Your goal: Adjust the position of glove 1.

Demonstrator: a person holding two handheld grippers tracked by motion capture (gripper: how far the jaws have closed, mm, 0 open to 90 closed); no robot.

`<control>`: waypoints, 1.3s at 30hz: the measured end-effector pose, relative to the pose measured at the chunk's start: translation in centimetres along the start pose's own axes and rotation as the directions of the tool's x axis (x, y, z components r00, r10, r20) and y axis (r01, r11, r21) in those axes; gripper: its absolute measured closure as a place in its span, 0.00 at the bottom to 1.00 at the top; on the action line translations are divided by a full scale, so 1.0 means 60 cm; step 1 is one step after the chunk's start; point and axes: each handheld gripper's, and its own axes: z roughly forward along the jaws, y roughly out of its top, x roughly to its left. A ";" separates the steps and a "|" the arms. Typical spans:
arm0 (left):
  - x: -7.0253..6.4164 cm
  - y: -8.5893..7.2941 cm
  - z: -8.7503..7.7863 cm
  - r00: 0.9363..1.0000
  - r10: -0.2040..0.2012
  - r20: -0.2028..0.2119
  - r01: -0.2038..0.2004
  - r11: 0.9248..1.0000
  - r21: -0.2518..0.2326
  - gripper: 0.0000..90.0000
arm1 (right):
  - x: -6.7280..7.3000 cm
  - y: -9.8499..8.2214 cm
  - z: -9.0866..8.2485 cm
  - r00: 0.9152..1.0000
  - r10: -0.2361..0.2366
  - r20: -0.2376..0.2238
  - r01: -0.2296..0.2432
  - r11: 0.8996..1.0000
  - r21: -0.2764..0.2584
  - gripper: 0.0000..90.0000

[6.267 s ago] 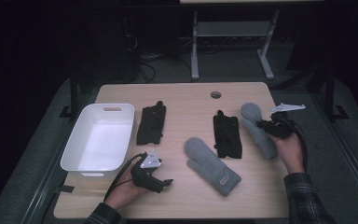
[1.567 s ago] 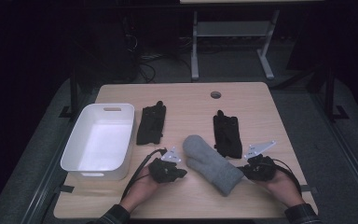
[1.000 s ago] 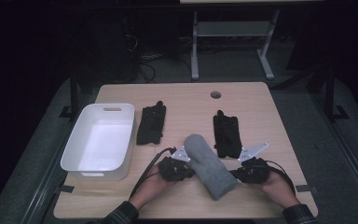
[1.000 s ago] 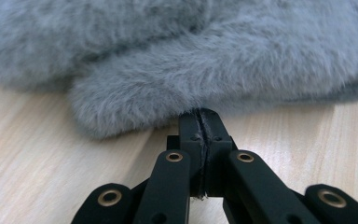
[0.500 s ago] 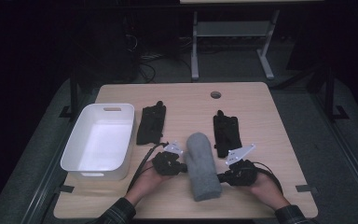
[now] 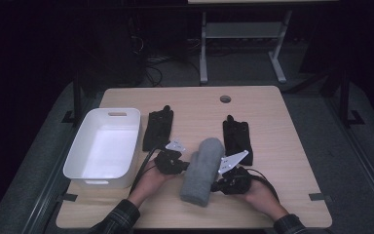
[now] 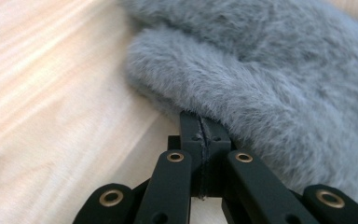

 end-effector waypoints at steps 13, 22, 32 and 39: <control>0.014 0.019 -0.034 0.996 0.021 -0.084 -0.023 1.000 -0.017 0.99 | 0.020 0.033 0.038 0.996 -0.089 -0.002 0.089 0.996 0.005 1.00; -0.004 0.043 -0.087 0.998 -0.007 -0.062 0.002 0.996 -0.086 0.84 | 0.006 -0.004 -0.022 0.996 -0.005 0.086 0.007 1.000 -0.024 0.82; -0.010 0.059 -0.065 1.000 0.000 0.005 0.001 0.996 -0.085 0.40 | -0.025 -0.060 -0.073 0.966 0.104 0.238 -0.093 0.994 -0.056 0.35; -0.001 0.073 -0.047 1.000 -0.015 0.005 0.016 0.997 -0.077 0.30 | -0.049 -0.107 -0.106 0.914 0.189 0.358 -0.175 0.982 -0.072 0.21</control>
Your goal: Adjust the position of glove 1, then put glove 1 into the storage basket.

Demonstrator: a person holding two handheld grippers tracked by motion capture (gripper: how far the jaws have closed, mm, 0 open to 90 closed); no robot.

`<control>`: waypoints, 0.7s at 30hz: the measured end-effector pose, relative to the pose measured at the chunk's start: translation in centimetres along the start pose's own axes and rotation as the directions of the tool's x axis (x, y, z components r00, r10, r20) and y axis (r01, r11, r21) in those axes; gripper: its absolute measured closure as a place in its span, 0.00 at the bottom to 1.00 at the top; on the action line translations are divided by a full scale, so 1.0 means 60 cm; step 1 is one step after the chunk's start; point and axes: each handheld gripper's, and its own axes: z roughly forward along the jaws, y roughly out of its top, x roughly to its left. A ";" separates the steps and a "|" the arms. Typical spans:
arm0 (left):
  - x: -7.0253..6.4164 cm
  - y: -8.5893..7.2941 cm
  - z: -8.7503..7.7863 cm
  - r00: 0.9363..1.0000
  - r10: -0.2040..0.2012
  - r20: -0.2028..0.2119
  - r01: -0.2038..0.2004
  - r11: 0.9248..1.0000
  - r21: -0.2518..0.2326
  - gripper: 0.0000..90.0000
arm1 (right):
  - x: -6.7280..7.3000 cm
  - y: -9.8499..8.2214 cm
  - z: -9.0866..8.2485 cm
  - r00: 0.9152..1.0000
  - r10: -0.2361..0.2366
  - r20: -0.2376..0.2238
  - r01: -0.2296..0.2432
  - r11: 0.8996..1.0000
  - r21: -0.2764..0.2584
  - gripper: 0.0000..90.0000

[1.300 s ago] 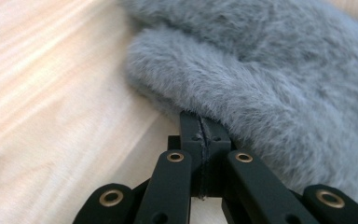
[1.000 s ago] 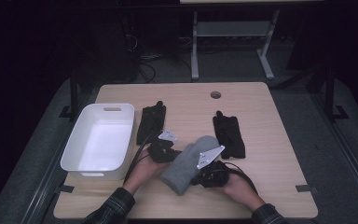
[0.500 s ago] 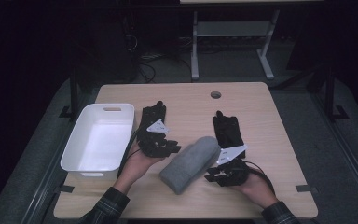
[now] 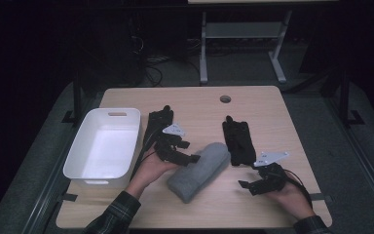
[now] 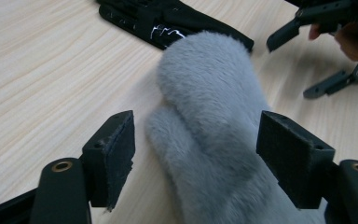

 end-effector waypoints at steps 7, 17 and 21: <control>-0.005 -0.007 0.037 1.000 0.004 0.022 -0.006 0.997 0.078 0.25 | -0.040 -0.025 -0.018 0.995 0.070 0.071 -0.068 0.997 -0.025 0.19; -0.020 -0.019 0.073 0.999 0.035 0.030 -0.040 0.987 0.157 0.15 | -0.057 -0.031 -0.017 0.988 0.103 0.117 -0.100 0.995 -0.028 0.15; -0.023 -0.025 0.084 0.999 0.040 0.022 -0.043 0.985 0.168 0.15 | -0.062 -0.032 -0.015 0.986 0.109 0.129 -0.106 0.994 -0.029 0.15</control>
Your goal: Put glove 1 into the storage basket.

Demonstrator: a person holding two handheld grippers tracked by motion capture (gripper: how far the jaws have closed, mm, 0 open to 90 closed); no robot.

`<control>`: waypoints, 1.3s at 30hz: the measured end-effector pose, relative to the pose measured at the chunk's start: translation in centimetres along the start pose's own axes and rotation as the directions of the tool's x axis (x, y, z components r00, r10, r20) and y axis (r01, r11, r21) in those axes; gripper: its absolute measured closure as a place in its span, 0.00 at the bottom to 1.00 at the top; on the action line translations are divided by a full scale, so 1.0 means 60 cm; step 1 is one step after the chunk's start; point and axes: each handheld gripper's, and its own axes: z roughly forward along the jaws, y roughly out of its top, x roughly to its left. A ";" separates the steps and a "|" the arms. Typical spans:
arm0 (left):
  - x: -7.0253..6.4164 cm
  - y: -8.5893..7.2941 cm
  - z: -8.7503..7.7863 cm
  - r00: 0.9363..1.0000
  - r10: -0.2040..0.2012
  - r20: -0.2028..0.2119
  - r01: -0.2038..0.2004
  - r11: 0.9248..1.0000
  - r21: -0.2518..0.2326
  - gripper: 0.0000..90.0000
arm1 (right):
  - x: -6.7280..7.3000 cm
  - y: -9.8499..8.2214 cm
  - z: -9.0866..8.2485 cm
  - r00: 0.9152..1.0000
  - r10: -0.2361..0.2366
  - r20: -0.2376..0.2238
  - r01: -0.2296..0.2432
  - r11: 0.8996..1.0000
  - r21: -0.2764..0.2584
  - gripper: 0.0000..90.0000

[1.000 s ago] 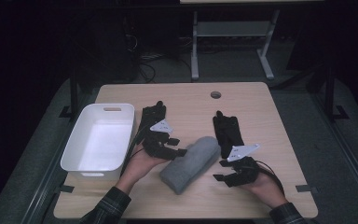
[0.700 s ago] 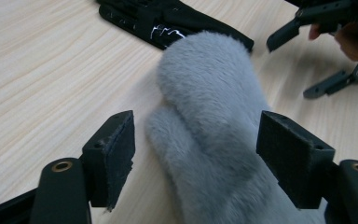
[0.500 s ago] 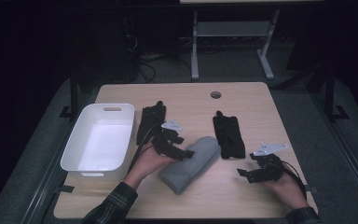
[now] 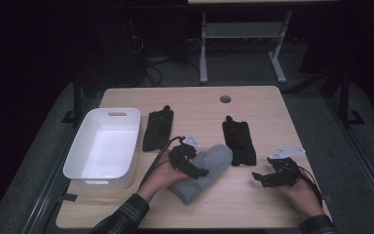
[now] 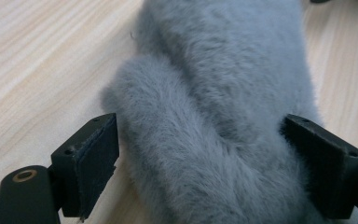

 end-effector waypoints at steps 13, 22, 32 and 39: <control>0.008 -0.009 0.016 0.999 -0.029 0.030 0.028 0.999 0.037 0.15 | -0.011 -0.009 0.008 0.999 0.032 0.043 -0.032 0.999 0.002 0.10; 0.003 -0.006 0.013 0.997 -0.010 0.078 0.006 0.999 0.050 0.36 | -0.012 -0.015 0.017 0.998 0.043 0.043 -0.043 0.999 -0.001 0.09; -0.005 -0.001 0.009 0.993 0.003 0.114 -0.012 0.997 0.075 0.67 | -0.013 -0.020 0.019 0.998 0.041 0.038 -0.040 0.999 -0.022 0.06; -0.005 0.001 0.001 0.992 0.000 0.123 -0.007 0.998 0.063 0.73 | -0.011 -0.021 0.021 0.999 0.040 0.036 -0.039 0.999 -0.027 0.04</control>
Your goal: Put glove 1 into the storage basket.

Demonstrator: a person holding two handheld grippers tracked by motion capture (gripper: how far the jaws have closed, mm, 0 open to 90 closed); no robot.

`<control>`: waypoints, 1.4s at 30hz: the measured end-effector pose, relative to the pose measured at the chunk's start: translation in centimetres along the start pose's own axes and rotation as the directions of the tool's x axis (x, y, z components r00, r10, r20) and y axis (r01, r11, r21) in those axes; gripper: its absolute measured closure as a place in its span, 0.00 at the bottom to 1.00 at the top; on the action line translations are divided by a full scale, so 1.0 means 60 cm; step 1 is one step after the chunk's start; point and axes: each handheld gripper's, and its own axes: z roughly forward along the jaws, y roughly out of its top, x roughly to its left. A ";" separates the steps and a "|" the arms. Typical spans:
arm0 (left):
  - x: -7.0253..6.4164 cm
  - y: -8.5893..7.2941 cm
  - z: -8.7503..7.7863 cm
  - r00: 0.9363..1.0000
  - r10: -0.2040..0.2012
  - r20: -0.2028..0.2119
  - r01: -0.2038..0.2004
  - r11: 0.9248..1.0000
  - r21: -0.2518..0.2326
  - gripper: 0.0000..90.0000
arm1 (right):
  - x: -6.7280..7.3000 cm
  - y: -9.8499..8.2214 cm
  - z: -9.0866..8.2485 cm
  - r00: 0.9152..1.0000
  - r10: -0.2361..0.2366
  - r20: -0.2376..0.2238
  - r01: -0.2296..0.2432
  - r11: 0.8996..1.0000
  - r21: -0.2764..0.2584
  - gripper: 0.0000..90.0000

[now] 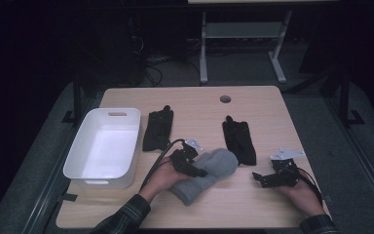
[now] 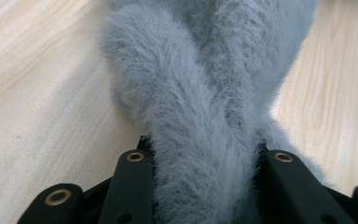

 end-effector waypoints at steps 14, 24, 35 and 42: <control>-0.010 0.007 -0.024 0.999 -0.022 0.033 0.022 1.000 -0.021 0.74 | 0.000 -0.001 0.000 1.000 0.003 0.004 -0.003 1.000 0.000 0.04; -0.013 0.014 -0.061 0.999 -0.024 0.034 0.026 0.998 -0.054 0.74 | 0.000 -0.001 -0.001 1.000 0.002 0.004 -0.002 1.000 0.001 0.04; -0.005 0.028 -0.133 0.999 -0.050 0.000 0.050 0.994 -0.096 0.73 | 0.000 -0.001 -0.001 1.000 0.001 0.004 -0.001 1.000 0.000 0.04; 0.005 0.029 -0.181 0.997 -0.067 -0.030 0.063 0.991 -0.117 0.73 | 0.000 -0.001 0.000 1.000 0.000 0.004 0.000 1.000 0.000 0.04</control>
